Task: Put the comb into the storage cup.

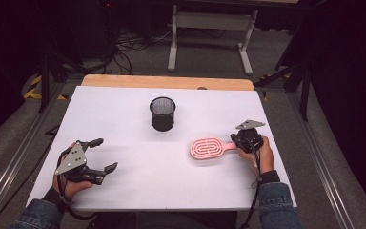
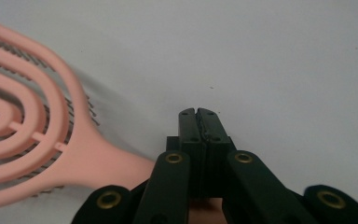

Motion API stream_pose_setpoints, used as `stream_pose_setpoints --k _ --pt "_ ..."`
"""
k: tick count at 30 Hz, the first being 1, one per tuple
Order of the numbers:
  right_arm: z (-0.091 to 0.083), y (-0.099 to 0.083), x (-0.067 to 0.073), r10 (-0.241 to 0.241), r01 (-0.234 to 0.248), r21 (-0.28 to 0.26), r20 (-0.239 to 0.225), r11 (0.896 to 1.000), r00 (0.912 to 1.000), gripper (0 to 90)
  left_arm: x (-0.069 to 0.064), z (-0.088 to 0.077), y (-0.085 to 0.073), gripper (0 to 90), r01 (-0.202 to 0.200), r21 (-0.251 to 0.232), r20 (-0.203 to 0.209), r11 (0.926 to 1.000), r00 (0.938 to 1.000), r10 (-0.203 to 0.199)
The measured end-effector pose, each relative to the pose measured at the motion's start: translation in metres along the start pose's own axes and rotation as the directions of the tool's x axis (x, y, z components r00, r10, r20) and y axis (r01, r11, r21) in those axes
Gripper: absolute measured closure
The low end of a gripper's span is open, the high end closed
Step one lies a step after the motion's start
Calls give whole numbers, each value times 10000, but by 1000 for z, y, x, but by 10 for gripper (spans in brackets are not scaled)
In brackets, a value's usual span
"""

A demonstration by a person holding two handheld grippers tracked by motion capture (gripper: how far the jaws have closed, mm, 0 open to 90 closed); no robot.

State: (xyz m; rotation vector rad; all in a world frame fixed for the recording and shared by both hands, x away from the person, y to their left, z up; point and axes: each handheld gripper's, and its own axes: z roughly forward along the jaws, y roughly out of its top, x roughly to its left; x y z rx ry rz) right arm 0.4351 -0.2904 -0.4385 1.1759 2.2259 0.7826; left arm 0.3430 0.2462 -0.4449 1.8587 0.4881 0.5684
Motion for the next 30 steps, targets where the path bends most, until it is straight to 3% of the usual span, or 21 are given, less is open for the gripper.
stream_pose_setpoints --k 7,30 --pt "1 0 4 -109 120 499 -234 9987 9997 894 0 0 0 74 19 -8 14 10000 10000 -19" --pt "-14 -7 21 -423 517 997 -940 9937 9947 873 0 -2 1 73 -30 -41 49 10000 10000 30"
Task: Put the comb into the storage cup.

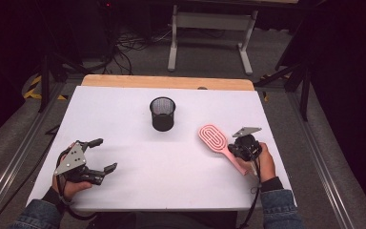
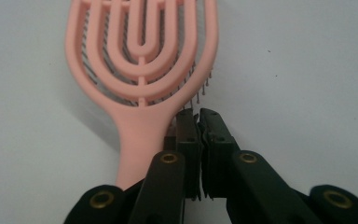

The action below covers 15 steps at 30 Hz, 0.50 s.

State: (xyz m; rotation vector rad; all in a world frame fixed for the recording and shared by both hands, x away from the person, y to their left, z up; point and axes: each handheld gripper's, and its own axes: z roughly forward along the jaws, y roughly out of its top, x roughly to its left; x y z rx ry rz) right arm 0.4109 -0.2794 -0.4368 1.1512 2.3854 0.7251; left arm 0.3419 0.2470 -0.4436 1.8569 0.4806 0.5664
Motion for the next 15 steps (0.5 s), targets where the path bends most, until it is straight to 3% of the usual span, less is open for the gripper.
stream_pose_setpoints --k 15 --pt "1 -1 1 -106 105 148 77 9998 9999 860 0 -1 0 74 -1 22 -6 10000 10000 1"
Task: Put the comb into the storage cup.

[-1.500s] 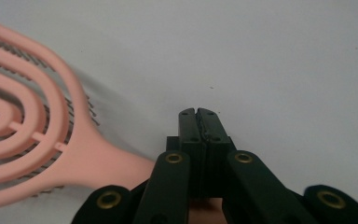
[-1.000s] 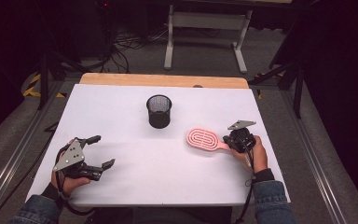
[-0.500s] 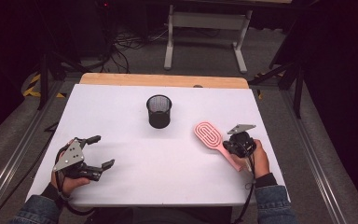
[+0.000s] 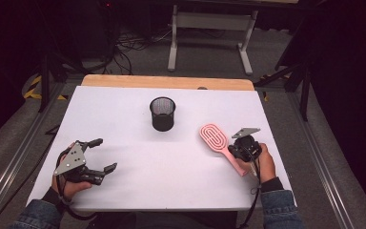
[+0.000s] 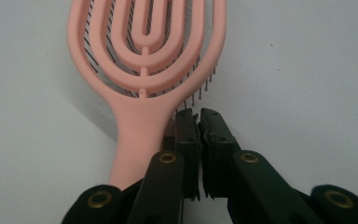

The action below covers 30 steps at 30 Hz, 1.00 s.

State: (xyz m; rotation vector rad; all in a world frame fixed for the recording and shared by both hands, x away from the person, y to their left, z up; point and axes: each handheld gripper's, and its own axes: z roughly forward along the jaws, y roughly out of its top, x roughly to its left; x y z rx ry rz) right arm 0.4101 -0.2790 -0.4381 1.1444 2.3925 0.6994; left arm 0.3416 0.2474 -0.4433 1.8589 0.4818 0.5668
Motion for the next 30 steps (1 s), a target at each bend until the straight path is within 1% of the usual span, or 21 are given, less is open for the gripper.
stream_pose_setpoints --k 3,4,5,11,12,13,16,17,18,20,21,22,23,24,25,26,28,30 --pt "-1 0 0 -2 2 -67 83 10000 10000 848 0 0 0 74 -53 -9 -43 10000 10000 53" --pt "-5 1 0 -22 24 -166 163 9999 9999 843 0 -1 0 74 -40 -29 -72 10000 10000 40" --pt "-6 1 -1 -5 8 -211 169 9998 9999 842 0 -1 0 74 52 -55 -68 10000 10000 -52" --pt "-11 3 -1 20 -11 -375 229 9993 9997 822 0 -1 0 74 21 -38 -86 10000 10000 -21" --pt "-14 5 -1 20 -5 -512 295 9987 9996 799 0 -1 0 74 -58 -35 -170 10000 9998 58" --pt "-14 5 -1 20 -5 -512 295 9987 9996 799 0 -1 0 74 -58 -35 -170 10000 9998 58" --pt "-22 8 0 70 -40 -808 374 9967 9993 742 0 -1 0 74 14 -4 -140 10000 9999 -14" --pt "-23 9 0 85 -52 -846 385 9964 9992 726 1 -1 0 74 -59 7 -160 10000 9999 59" --pt "-25 10 0 85 -49 -902 394 9959 9992 696 0 -1 0 74 -72 17 -155 10000 9999 73" --pt "-29 12 0 231 -181 -1076 452 9940 9987 628 0 0 0 73 -49 23 -154 10000 9999 49" --pt "-31 13 0 283 -232 -1119 440 9934 9986 605 0 0 0 74 -47 20 -159 10000 9999 47" --pt "-31 13 0 283 -232 -1119 440 9934 9986 605 0 0 0 73 -47 20 -159 10000 9999 47" --pt "-31 14 1 267 -215 -1143 442 9932 9987 579 0 -1 0 73 -44 30 -157 10000 9999 44" --pt "-33 16 1 376 -313 -1119 542 9932 9978 502 0 0 0 73 -52 27 -152 10000 9999 53" --pt "-33 17 2 372 -313 -1037 555 9941 9978 470 0 0 0 73 -53 45 -139 10000 9999 54" --pt "-34 18 2 382 -318 -983 641 9946 9972 417 0 0 0 73 -65 31 -154 10000 9999 65" --pt "-34 20 4 442 -370 -891 799 9953 9958 357 1 0 0 73 -53 65 -139 10000 9999 54" --pt "-34 22 5 432 -368 -769 830 9964 9956 300 0 0 0 73 -40 79 -121 10000 9999 41"
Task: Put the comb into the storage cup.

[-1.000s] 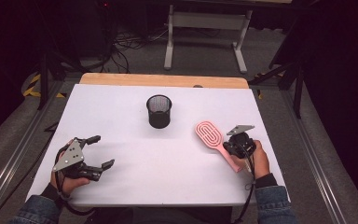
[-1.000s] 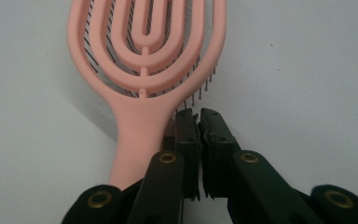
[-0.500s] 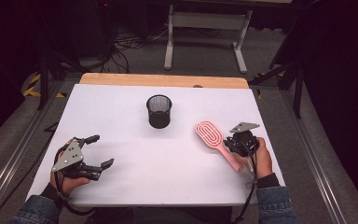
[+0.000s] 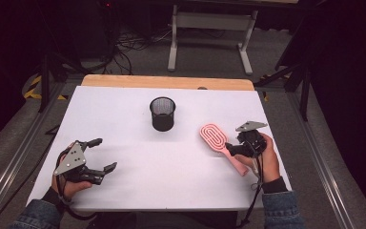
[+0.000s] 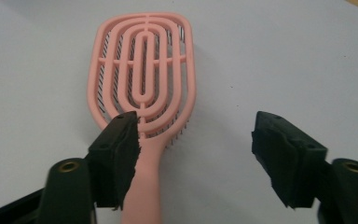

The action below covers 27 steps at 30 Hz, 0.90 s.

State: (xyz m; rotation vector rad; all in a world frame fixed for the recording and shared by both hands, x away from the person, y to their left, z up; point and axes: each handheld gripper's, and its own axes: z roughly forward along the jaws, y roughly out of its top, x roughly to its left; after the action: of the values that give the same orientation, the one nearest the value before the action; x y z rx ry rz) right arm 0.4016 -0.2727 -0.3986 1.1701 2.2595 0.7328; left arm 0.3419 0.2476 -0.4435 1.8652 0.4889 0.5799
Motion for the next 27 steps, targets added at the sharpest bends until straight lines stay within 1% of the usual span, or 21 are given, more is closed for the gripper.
stream_pose_setpoints --k 1,2,3,4,5,6,7,8,10,11,12,14,17,18,19,20,22,25,27 --pt "0 0 0 0 0 0 0 10000 10000 300 0 0 0 73 0 0 0 10000 10000 0" --pt "1 2 2 1 -2 182 78 9998 10000 233 0 0 0 73 11 -21 -2 10000 10000 -11" --pt "2 3 2 -16 14 281 77 9996 10000 202 0 0 0 73 62 -3 33 10000 10000 -62" --pt "2 3 2 -16 14 281 77 9996 10000 202 0 0 0 73 65 -18 35 10000 10000 -65" --pt "5 4 4 -50 50 574 -10 9983 10000 177 0 0 0 73 64 -10 47 10000 10000 -64" --pt "5 4 4 -50 50 574 -10 9983 10000 177 0 1 0 73 45 -1 38 10000 10000 -45" --pt "6 4 6 -68 76 714 -117 9974 9999 166 0 1 0 73 56 41 49 10000 10000 -56" --pt "9 5 7 -76 106 981 -305 9951 9995 139 0 1 0 73 53 54 48 10000 10000 -53" --pt "13 6 9 -107 142 1264 -287 9919 9995 121 0 1 -1 73 46 66 61 10000 10000 -47" --pt "15 6 10 -127 164 1473 -264 9890 9996 97 0 1 0 73 6 71 46 10000 10000 -6" --pt "16 6 10 -157 204 1508 -324 9884 9994 92 0 1 -1 73 21 86 57 10000 10000 -21" --pt "18 6 10 -161 271 1657 -669 9858 9976 100 1 1 -1 73 21 95 61 10000 10000 -21" --pt "20 6 11 -170 329 1784 -900 9834 9958 81 0 1 -1 73 31 117 107 9999 9999 -33" --pt "20 6 11 -170 329 1784 -900 9834 9958 81 0 1 -1 73 31 117 107 9999 9999 -33" --pt "22 7 11 -194 384 1922 -997 9806 9948 78 0 1 -1 73 30 117 112 9999 9999 -31" --pt "22 7 11 -194 384 1922 -997 9806 9948 78 0 1 -1 73 25 117 103 9999 9999 -26" --pt "26 7 12 -212 435 2154 -1048 9756 9943 84 0 2 -1 73 10 140 124 9999 9999 -12" --pt "30 6 13 -329 584 2488 -1053 9668 9939 156 0 2 -1 73 12 151 139 9999 9999 -14" --pt "33 6 13 -400 631 2728 -895 9600 9952 189 0 2 -1 73 3 179 156 9998 9999 -6"
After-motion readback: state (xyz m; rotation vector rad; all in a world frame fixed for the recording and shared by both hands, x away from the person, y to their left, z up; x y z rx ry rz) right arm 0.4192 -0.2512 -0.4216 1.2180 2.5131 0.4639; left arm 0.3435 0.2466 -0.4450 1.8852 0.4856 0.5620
